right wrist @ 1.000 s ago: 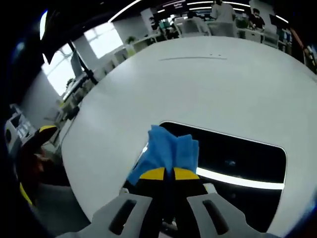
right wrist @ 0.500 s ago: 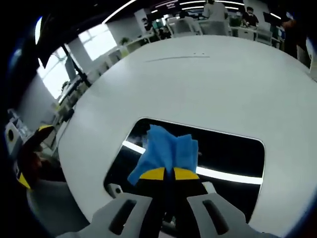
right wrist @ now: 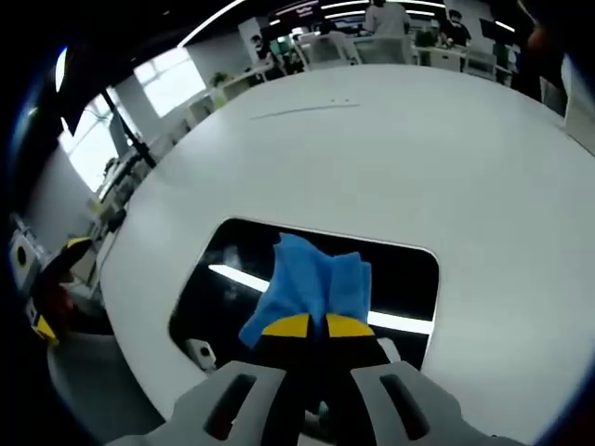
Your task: Wipe the mirror surface with the cleaning cloth until all visible marks leave the cleaned area.
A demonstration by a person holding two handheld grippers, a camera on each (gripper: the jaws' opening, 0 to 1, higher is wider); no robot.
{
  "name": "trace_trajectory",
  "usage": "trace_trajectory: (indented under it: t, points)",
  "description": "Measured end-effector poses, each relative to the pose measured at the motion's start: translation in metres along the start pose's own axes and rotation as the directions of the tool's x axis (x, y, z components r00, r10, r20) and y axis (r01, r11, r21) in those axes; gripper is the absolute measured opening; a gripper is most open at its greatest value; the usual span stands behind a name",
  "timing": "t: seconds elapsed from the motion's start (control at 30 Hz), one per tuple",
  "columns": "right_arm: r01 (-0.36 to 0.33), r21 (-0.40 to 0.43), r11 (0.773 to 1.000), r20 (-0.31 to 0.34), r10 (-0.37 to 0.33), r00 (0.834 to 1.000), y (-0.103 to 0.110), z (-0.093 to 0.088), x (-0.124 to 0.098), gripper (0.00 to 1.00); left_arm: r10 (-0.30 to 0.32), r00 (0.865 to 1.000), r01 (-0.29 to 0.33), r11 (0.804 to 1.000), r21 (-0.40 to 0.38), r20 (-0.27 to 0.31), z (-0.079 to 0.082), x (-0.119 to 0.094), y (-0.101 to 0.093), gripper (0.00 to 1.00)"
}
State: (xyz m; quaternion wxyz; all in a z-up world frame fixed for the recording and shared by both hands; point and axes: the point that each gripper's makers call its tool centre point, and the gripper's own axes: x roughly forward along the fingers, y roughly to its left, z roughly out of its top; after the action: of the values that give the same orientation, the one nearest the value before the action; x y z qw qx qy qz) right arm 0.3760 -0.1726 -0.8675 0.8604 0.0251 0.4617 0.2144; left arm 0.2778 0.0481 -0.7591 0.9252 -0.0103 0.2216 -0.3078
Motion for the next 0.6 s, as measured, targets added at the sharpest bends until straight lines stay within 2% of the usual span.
trace_trajectory:
  t: [0.47, 0.6]
  points:
    - [0.050, 0.012, 0.999, -0.019, -0.050, 0.999, -0.043, -0.006, -0.017, 0.00, -0.003, 1.000, 0.003, 1.000, 0.004, -0.009, -0.002, 0.001, -0.001, 0.96]
    - [0.058, 0.021, 0.998, -0.022, -0.058, 0.998, -0.049, -0.007, -0.020, 0.00, -0.003, 1.000, 0.003, 1.000, 0.003, -0.010, -0.002, 0.001, -0.001, 0.96]
